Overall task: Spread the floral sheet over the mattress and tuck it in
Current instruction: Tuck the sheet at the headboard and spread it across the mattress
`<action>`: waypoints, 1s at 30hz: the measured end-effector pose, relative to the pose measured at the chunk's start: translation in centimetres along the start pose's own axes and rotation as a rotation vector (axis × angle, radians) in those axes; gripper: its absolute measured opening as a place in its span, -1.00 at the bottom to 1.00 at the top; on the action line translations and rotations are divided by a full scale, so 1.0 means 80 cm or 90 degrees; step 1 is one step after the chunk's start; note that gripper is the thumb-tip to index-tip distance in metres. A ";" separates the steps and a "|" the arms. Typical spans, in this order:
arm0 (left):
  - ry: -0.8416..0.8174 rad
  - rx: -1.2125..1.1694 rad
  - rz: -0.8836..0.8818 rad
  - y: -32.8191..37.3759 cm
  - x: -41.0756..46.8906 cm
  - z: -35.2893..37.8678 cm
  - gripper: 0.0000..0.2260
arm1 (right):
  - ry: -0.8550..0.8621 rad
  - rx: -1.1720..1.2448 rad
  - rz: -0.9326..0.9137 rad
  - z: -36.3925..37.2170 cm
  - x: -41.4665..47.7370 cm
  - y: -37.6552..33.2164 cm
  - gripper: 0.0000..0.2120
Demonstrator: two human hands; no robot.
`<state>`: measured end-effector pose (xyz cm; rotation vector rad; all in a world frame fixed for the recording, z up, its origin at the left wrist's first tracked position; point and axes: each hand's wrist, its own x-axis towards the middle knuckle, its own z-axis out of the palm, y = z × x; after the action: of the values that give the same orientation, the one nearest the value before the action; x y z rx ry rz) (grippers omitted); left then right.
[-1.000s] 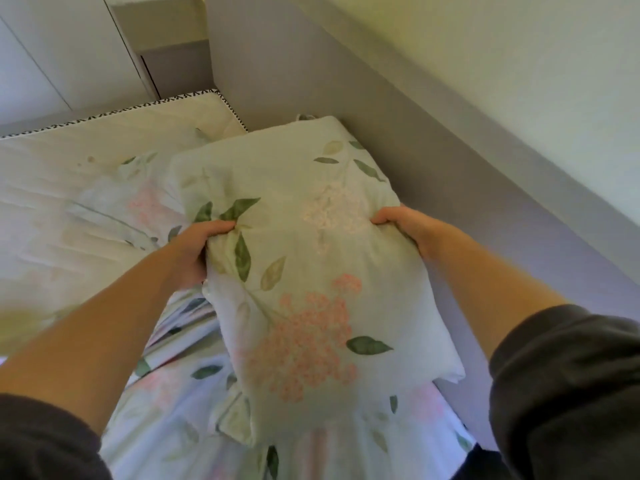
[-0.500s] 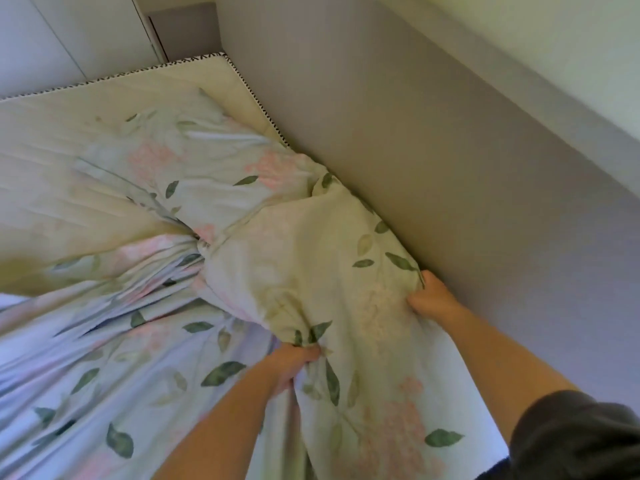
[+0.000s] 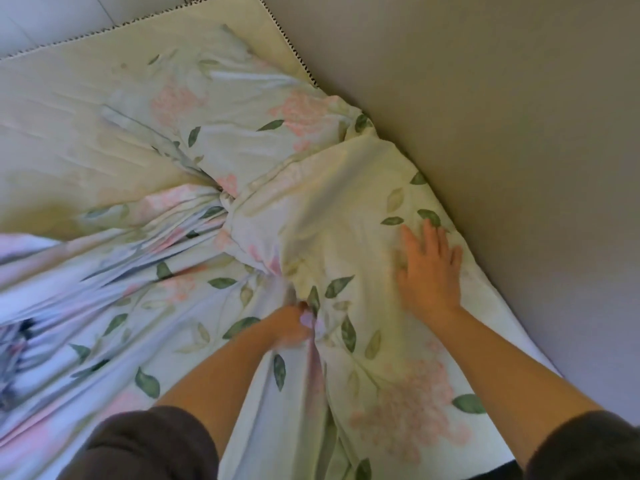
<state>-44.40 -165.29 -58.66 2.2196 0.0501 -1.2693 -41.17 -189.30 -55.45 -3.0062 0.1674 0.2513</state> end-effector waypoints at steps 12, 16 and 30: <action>0.444 0.159 -0.204 -0.221 -0.011 -0.131 -0.62 | -0.044 -0.061 -0.292 0.078 0.009 -0.239 -0.46; 0.533 0.177 -0.279 -0.300 -0.005 -0.175 -0.52 | -0.053 -0.052 -0.356 0.120 0.026 -0.320 -0.67; 0.823 0.178 -0.138 -0.480 0.019 -0.404 -0.67 | 0.029 0.217 -0.381 0.178 0.142 -0.610 -0.80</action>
<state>-30.06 -117.63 -65.21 2.9433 0.6339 0.2855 -26.48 -140.44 -65.99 -2.5728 -0.6109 0.0804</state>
